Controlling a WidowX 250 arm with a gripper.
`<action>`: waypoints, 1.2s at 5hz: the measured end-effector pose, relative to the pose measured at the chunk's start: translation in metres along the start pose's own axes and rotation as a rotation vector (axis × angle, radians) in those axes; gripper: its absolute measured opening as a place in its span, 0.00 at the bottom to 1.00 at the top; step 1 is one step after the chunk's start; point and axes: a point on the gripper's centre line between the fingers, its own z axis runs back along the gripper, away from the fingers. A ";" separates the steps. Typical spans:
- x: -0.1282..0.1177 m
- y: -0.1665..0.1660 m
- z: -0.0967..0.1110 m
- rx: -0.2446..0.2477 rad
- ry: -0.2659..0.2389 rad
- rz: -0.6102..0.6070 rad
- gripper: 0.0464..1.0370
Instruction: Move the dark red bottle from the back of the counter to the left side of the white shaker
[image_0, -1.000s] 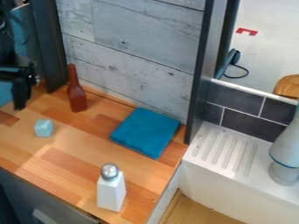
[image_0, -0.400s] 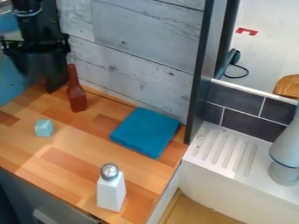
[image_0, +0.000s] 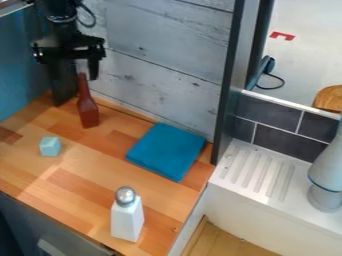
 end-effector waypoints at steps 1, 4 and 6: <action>0.007 -0.009 -0.011 0.011 -0.003 0.008 0.96; 0.029 -0.014 -0.030 0.078 -0.024 0.025 0.96; 0.030 -0.010 -0.031 0.092 -0.017 0.014 0.65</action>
